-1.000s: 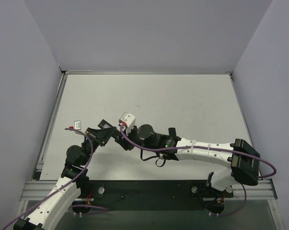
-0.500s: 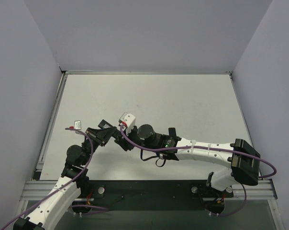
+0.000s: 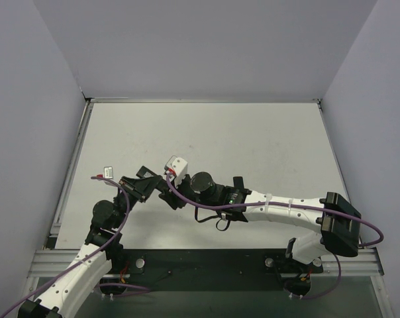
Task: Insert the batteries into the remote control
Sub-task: Load the battery into the remote control.
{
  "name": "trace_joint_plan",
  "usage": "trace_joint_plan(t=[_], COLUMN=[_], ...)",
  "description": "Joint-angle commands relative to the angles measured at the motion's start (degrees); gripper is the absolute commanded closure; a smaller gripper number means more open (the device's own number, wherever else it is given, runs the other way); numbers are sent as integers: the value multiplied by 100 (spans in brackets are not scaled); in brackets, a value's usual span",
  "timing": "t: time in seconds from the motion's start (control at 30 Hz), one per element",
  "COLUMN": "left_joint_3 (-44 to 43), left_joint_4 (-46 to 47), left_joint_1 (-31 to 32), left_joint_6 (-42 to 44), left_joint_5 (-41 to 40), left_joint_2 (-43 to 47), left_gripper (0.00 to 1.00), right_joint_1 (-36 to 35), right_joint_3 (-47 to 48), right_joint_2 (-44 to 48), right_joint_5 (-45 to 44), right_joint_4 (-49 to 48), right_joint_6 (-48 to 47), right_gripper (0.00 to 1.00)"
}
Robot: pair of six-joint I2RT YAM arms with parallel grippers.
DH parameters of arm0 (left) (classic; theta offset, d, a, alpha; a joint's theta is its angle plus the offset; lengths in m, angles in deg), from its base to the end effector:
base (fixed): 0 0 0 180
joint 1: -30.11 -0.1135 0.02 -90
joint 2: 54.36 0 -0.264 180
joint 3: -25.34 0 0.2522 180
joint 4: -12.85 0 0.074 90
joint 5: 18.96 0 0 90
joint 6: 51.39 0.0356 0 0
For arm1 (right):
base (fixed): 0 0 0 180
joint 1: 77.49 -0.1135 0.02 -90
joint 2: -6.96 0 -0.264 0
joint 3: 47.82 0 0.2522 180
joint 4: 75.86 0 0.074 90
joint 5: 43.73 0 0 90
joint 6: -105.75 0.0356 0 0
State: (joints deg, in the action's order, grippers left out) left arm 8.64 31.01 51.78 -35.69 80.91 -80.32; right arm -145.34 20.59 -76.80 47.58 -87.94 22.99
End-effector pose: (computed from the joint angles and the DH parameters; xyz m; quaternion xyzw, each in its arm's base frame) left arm 0.1272 -0.0571 0.2054 -0.2285 0.6096 -0.5999 0.4651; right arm 0.1289 0.3188 0.3029 -0.3736 0.6236 0.4250 0.5393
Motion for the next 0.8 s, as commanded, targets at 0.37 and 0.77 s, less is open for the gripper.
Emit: trace_joint_plan(t=[0.37,0.77], left_joint_3=[-585,-638], left_joint_4=[16,51], left_joint_1=[162,162], left_joint_6=[390,338], left_joint_5=[630,674], left_joint_2=[29,73], left_gripper=[100,100], right_joint_1=[264,466], right_joint_3=[406,248], right_joint_2=[247,352], right_joint_5=[-183,282], right_joint_4=[343,212], right_joint_6=[-57,136], right_gripper=[77,100])
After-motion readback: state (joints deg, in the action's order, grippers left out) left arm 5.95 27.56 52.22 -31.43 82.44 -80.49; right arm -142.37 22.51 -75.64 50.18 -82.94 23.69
